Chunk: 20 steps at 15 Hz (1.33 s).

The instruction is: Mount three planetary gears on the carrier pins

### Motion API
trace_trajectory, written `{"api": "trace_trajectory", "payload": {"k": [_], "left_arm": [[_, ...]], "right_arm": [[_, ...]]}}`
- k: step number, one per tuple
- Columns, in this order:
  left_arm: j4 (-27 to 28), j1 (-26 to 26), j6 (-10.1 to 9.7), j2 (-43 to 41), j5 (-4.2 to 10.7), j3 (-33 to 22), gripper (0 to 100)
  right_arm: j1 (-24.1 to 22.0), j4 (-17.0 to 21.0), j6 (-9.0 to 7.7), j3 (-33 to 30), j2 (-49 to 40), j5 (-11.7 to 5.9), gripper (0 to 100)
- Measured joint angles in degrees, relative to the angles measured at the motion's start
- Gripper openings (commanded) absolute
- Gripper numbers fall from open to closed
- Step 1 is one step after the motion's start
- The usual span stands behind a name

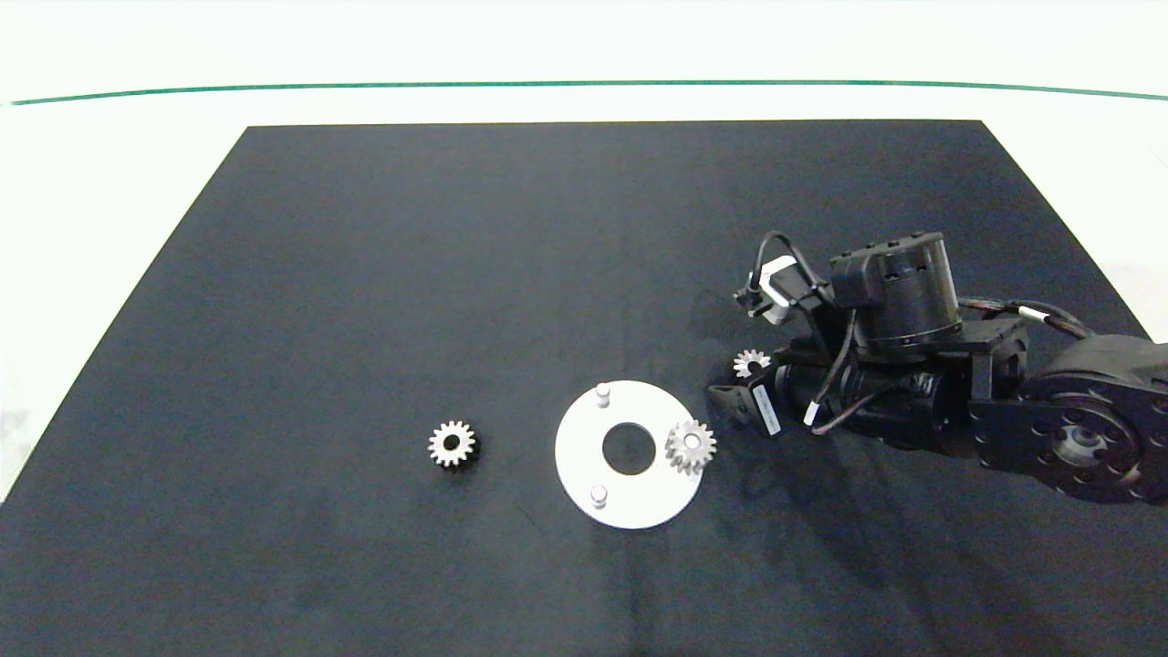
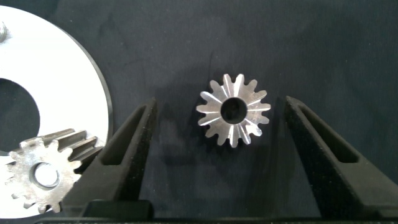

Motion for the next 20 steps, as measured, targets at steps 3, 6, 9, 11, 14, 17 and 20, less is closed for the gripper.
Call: {"api": "trace_trajectory", "payload": {"k": [3,6,9,11,14,17,20], "left_arm": [[0.02,0.0,0.0,0.11,0.0,-0.33,100],[0.02,0.07,0.0,0.13,0.0,-0.33,100],[0.06,0.09,-0.02,0.2,0.0,-0.26,100],[0.06,0.09,-0.02,0.2,0.0,-0.24,100],[0.04,0.07,-0.02,0.2,0.01,-0.22,100],[0.04,0.07,-0.02,0.2,0.01,-0.26,100],[0.06,0.02,0.0,0.2,0.0,-0.3,100]], "right_arm": [[-1.04,0.0,-0.05,-0.07,0.22,1.16,70],[-1.87,-0.02,-0.05,-0.35,0.5,2.17,64],[-2.08,0.0,-0.05,-0.6,0.63,2.54,58],[-2.11,0.0,-0.07,-0.82,0.66,2.56,55],[-2.11,0.0,-0.07,-0.94,0.74,2.54,49],[-2.08,0.0,-0.05,-0.91,0.91,2.56,43],[-2.04,-0.02,0.04,-0.88,1.05,2.56,37]]}}
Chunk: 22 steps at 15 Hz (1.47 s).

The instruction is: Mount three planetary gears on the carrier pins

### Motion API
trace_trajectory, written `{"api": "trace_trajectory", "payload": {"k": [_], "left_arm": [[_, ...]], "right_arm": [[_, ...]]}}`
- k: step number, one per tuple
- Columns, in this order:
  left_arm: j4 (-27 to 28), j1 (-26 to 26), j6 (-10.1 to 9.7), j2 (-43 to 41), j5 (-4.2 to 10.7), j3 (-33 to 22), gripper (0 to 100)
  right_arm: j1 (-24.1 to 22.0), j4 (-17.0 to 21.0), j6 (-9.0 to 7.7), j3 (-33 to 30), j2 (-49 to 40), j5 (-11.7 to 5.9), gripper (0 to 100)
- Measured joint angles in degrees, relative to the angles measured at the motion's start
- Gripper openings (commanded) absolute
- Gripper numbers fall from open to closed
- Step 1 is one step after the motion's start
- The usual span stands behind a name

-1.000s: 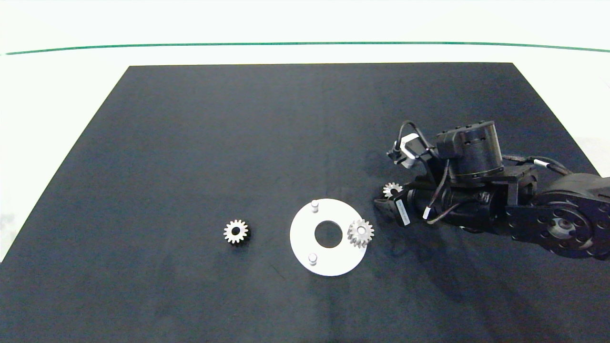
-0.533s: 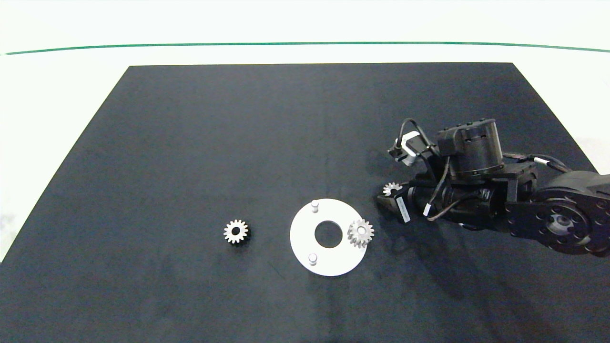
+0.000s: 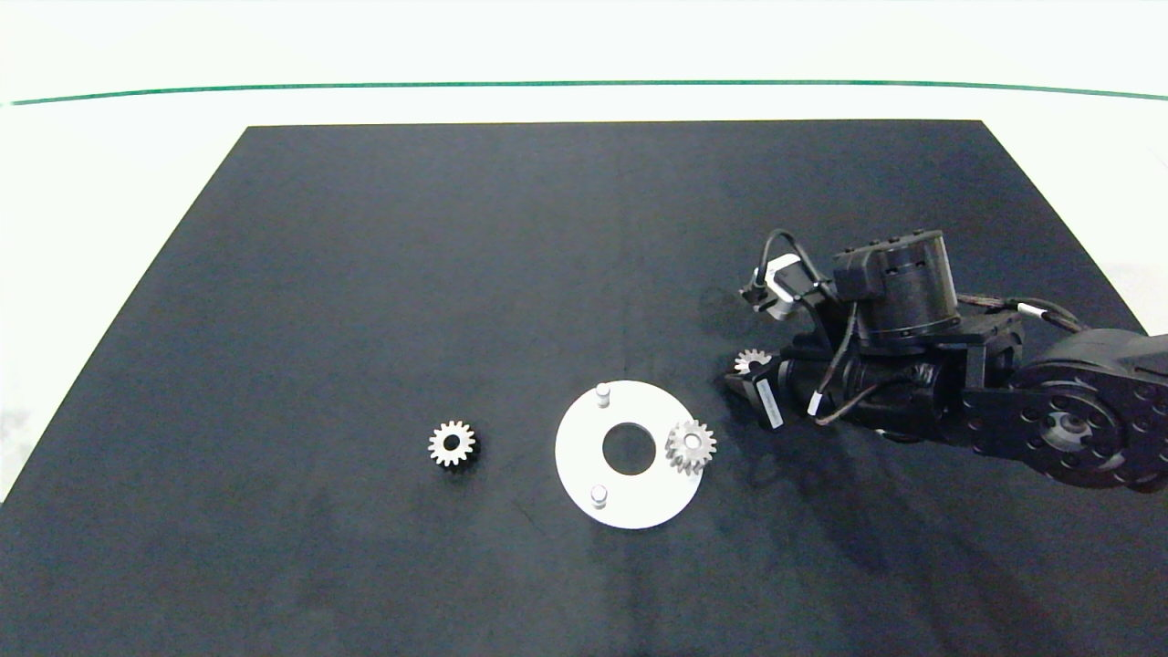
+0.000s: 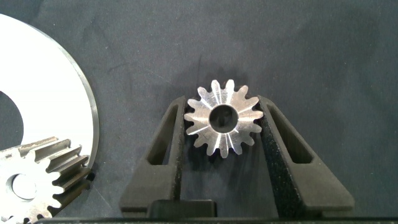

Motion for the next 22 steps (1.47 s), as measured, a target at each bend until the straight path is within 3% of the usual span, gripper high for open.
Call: {"api": "trace_trajectory", "payload": {"k": [11,17,19,22], "left_arm": [[0.05,-0.02,-0.11,0.0,0.01,0.06,100],[1.57,-0.02,-0.11,-0.04,0.0,-0.05,100],[1.62,0.02,-0.11,-0.04,0.01,-0.33,100],[1.73,0.02,-0.1,0.07,0.01,-0.63,100]], "right_arm": [[-0.07,-0.09,0.02,0.27,0.3,0.0,14],[1.52,0.83,-0.17,-0.89,-0.79,-0.44,13],[3.52,0.83,-0.89,-1.82,-2.51,-1.22,13],[8.87,0.8,-4.36,-2.01,-5.32,-5.07,13]]}}
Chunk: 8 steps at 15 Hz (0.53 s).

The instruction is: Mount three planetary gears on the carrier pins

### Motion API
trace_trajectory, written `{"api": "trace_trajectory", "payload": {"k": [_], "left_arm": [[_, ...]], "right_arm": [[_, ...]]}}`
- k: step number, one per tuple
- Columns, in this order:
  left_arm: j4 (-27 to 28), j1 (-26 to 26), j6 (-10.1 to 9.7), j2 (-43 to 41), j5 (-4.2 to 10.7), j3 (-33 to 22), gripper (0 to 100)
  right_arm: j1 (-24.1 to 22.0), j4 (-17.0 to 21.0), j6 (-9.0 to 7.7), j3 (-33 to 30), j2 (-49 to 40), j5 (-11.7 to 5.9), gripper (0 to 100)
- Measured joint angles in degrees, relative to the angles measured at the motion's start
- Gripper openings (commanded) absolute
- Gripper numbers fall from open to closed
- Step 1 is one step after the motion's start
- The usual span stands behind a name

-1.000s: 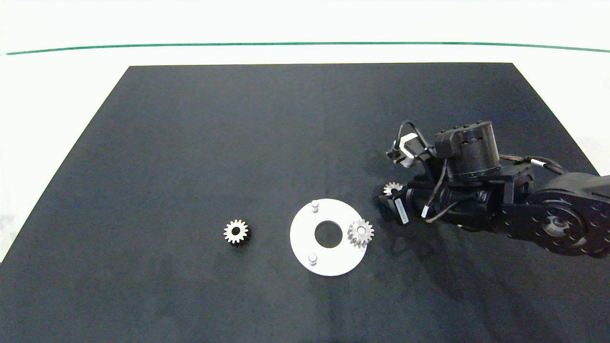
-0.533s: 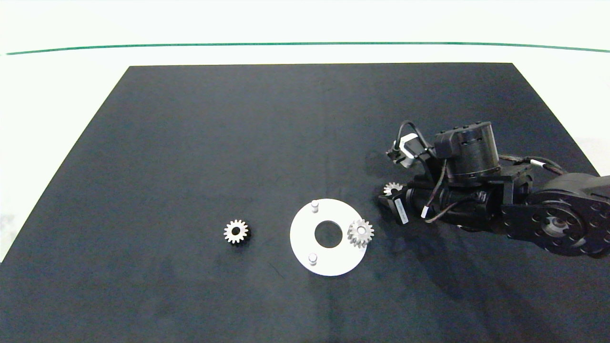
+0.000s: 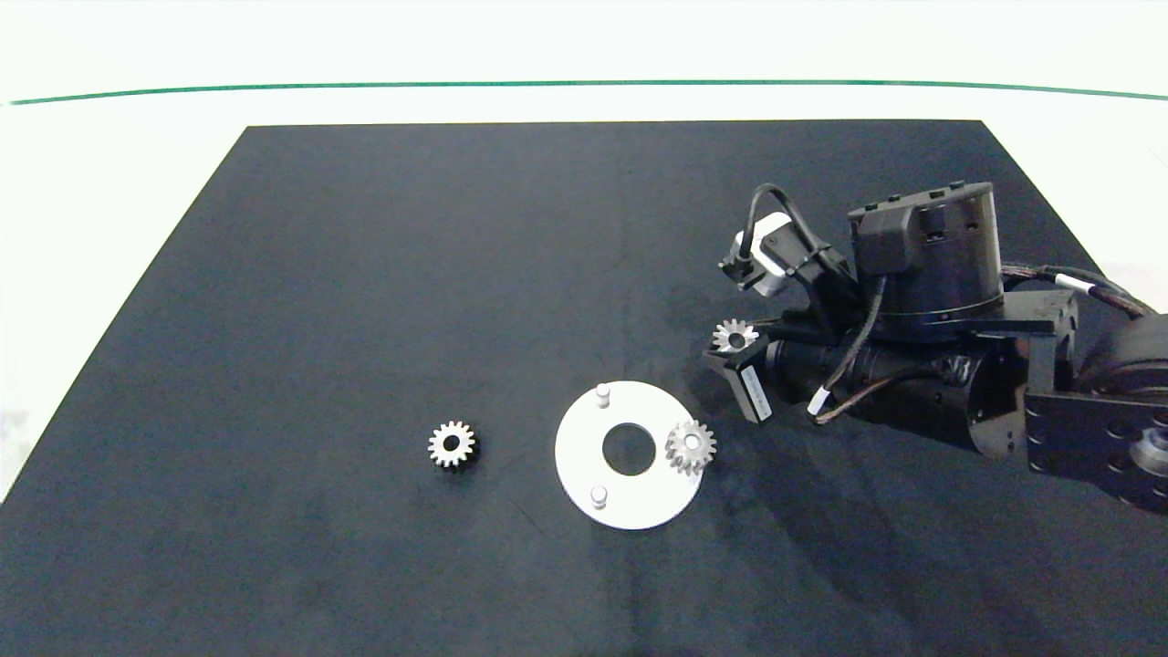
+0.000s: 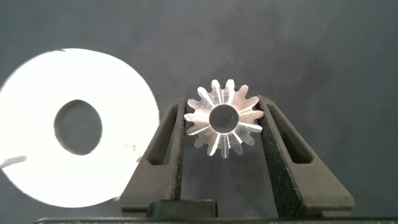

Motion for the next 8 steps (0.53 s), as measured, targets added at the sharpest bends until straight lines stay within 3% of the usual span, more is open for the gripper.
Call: {"api": "trace_trajectory", "payload": {"k": [1,4,8], "left_arm": [[0.0,0.04,0.0,0.0,0.0,-0.06,100],[-0.02,0.04,0.0,0.0,-0.01,-0.09,100],[-0.02,0.0,0.0,-0.07,-0.01,-0.16,100]], "right_arm": [[1.77,0.07,-0.99,0.22,-0.5,-1.08,13],[6.67,-0.24,-1.32,0.28,-0.48,-3.82,13],[9.59,-0.24,-1.12,-2.34,3.63,-4.35,13]]}}
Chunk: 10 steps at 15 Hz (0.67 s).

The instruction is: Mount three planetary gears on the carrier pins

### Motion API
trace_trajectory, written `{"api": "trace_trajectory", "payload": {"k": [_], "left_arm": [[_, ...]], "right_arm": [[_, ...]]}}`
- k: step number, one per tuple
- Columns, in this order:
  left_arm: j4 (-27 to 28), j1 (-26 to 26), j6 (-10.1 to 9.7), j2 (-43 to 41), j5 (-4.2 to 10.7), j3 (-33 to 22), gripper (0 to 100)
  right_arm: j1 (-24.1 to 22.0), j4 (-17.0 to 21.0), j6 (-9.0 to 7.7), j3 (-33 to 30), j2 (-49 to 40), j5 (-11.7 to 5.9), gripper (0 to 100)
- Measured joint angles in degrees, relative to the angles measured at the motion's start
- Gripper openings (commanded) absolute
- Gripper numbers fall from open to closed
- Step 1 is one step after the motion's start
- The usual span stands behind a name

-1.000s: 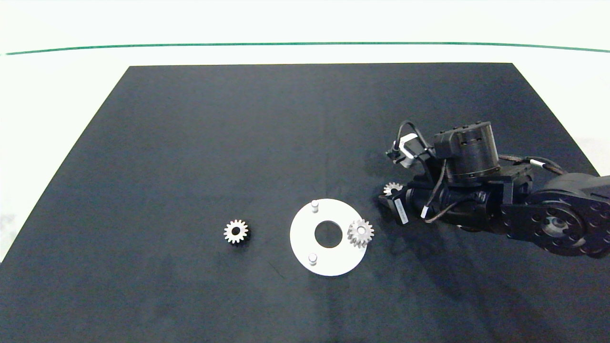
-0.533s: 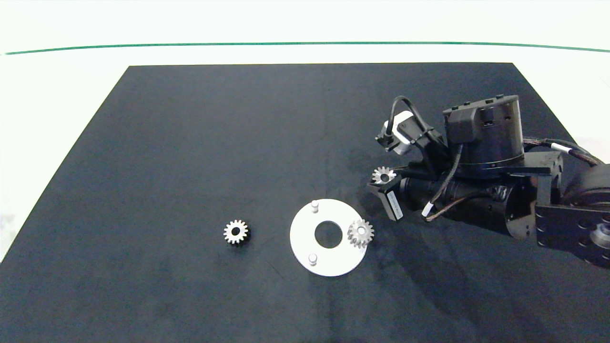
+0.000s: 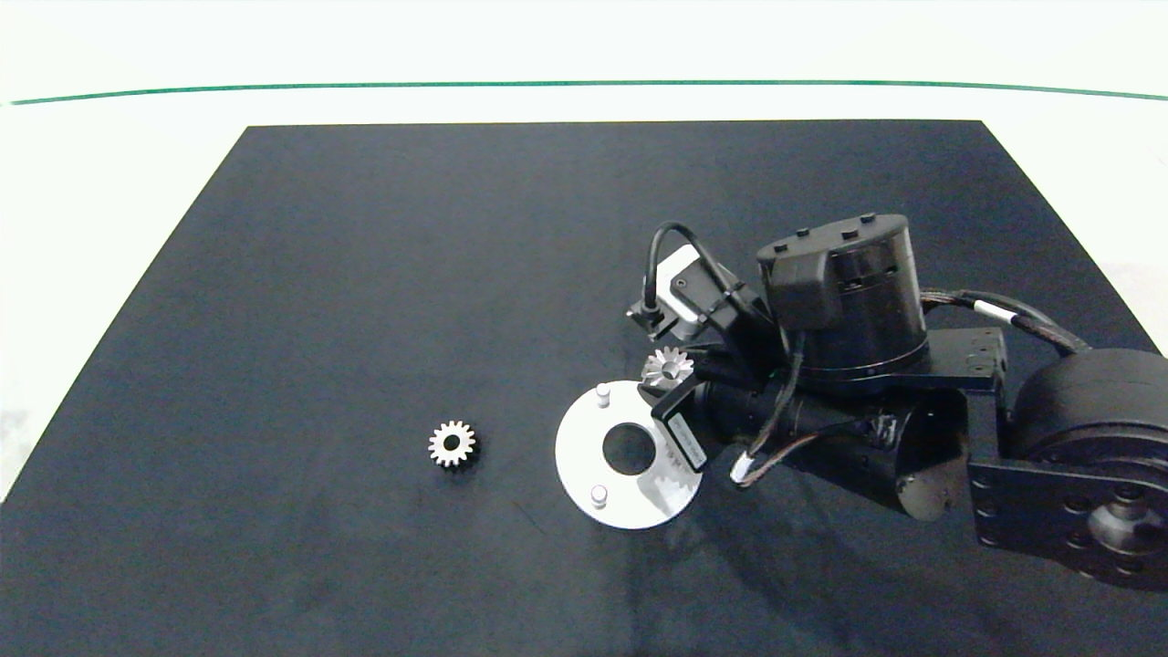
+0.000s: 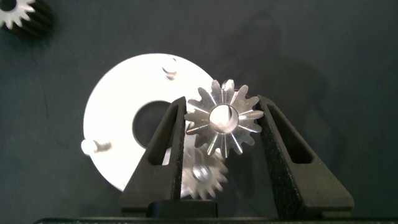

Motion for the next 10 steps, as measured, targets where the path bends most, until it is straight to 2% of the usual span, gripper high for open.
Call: {"api": "trace_trajectory", "payload": {"k": [4,6,8,10], "left_arm": [[0.0,0.02,-0.01,0.0,0.0,-0.04,100],[0.0,0.02,0.0,0.0,0.0,-0.06,100],[0.0,0.04,0.0,0.02,0.0,-0.09,100],[-0.02,0.04,0.0,0.02,0.01,-0.12,100]], "right_arm": [[0.89,0.6,0.13,-4.13,4.24,0.0,13],[1.46,3.02,0.28,-6.57,5.92,0.0,13],[2.4,5.4,1.24,-9.57,7.33,0.02,13],[2.9,6.63,1.54,-11.75,8.55,0.02,13]]}}
